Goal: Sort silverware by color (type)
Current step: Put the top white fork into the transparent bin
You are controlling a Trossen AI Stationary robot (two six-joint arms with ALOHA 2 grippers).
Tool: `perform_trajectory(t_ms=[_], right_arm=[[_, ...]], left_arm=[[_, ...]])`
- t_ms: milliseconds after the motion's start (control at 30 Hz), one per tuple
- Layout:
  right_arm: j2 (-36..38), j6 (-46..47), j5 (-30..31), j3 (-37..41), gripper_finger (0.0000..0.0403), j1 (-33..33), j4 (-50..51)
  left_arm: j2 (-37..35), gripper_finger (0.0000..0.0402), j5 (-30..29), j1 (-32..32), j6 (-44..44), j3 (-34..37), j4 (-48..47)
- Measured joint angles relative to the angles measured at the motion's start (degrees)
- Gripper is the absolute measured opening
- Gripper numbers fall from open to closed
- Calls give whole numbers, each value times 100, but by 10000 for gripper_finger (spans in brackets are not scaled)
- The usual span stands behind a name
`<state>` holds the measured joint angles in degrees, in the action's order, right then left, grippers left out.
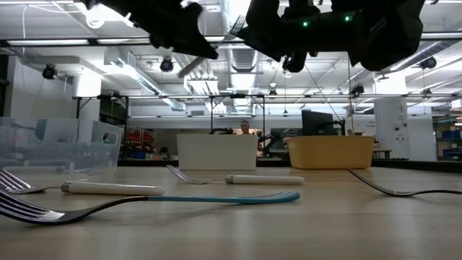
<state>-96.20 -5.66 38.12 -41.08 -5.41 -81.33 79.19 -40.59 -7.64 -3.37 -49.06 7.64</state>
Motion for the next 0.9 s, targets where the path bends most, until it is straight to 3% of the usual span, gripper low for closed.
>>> perform_trajectory(t_ms=[200, 400, 700, 900], right_arm=[[632, 466, 66, 4, 144, 7, 1661], [1295, 557, 57, 7, 148, 6, 3119], [1674, 318, 52, 7, 134, 9, 3608], [1624, 268, 51, 7, 134, 9, 3612]], left_arm=[[-1064, 35, 834, -7, 916, 0, -2464], [-1812, 36, 1677, -4, 2161, 0, -4407], [-1952, 36, 2791, 4, 3566, 0, -6708], [-1730, 36, 3482, 98, 3967, 0, -8442]])
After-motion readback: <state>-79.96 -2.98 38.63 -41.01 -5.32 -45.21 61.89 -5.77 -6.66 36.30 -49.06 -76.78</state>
